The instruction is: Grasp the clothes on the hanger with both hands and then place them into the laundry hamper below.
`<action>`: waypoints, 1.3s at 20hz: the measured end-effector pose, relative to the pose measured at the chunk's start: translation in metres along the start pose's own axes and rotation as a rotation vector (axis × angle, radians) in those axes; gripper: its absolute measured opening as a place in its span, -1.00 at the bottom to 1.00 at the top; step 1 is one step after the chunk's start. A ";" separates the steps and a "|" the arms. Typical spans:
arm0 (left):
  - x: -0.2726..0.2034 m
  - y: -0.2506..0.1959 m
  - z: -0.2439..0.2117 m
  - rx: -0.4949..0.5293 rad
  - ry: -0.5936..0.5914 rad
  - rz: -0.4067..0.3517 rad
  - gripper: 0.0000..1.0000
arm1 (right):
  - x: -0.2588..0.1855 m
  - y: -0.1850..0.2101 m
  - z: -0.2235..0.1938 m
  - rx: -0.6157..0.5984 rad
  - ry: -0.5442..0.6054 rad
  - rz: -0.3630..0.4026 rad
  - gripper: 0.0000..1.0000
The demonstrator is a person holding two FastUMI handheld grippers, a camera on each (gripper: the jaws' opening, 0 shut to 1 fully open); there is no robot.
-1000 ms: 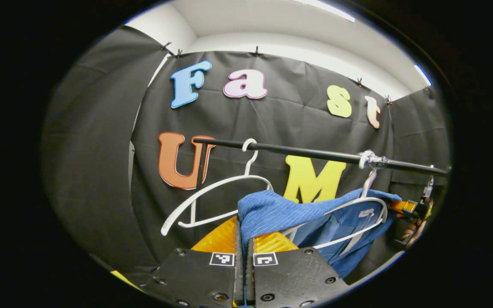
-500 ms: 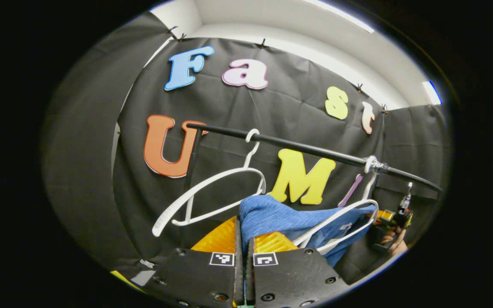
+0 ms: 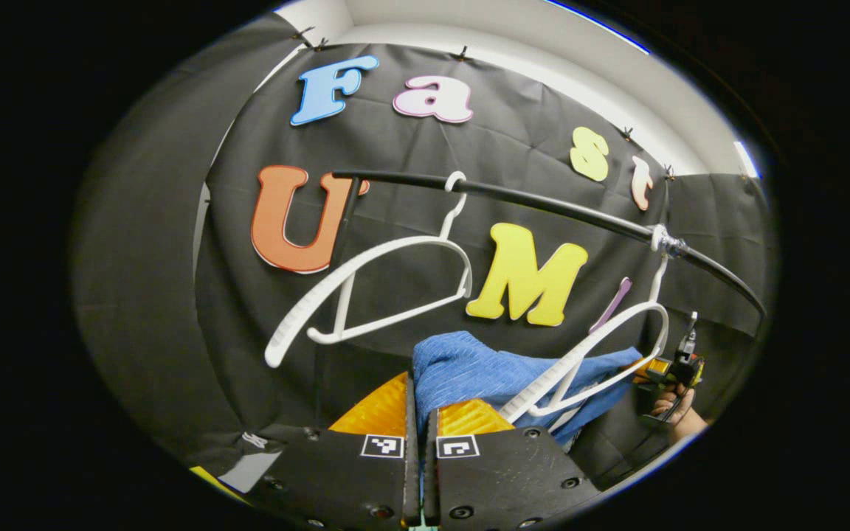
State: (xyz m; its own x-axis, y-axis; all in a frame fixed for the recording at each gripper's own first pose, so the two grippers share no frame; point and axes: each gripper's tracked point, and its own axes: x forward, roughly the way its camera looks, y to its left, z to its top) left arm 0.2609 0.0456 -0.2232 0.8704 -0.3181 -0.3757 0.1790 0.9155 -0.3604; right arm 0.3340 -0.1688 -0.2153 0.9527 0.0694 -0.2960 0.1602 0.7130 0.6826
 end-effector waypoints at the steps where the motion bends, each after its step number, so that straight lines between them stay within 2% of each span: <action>1: -0.001 0.001 -0.004 -0.002 0.003 0.000 -0.96 | 0.001 -0.004 -0.004 0.005 0.009 -0.006 -0.83; 5: -0.006 0.005 -0.026 -0.031 0.027 0.007 -0.95 | -0.001 -0.020 -0.023 0.015 0.047 -0.038 -0.83; 6: -0.008 0.006 -0.032 -0.042 0.036 0.011 -0.85 | -0.004 -0.026 -0.032 0.017 0.060 -0.049 -0.83; 7: -0.012 0.008 -0.037 -0.049 0.039 0.015 -0.95 | -0.006 -0.032 -0.041 0.020 0.072 -0.060 -0.83; 11: -0.036 0.010 -0.064 -0.101 0.055 0.024 -0.96 | -0.021 -0.055 -0.081 0.045 0.123 -0.119 -0.82; 17: -0.073 0.000 -0.085 -0.077 0.054 0.021 -0.95 | -0.055 -0.064 -0.134 0.026 0.168 -0.181 -0.84; 19: -0.086 -0.006 -0.083 -0.047 0.050 0.035 -0.95 | -0.077 -0.056 -0.152 -0.025 0.172 -0.189 -0.83; 21: -0.094 -0.022 -0.077 0.010 0.038 0.014 -0.96 | -0.091 -0.033 -0.162 -0.068 0.174 -0.165 -0.83; 26: -0.116 -0.096 -0.059 0.130 0.003 -0.143 -0.96 | -0.132 0.035 -0.175 -0.122 0.192 -0.044 -0.83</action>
State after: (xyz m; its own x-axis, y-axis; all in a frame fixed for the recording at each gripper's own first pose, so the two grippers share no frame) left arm 0.1157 -0.0196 -0.1953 0.8304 -0.4478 -0.3316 0.3584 0.8849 -0.2975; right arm 0.1683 -0.0306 -0.2688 0.8771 0.1596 -0.4531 0.1569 0.7963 0.5841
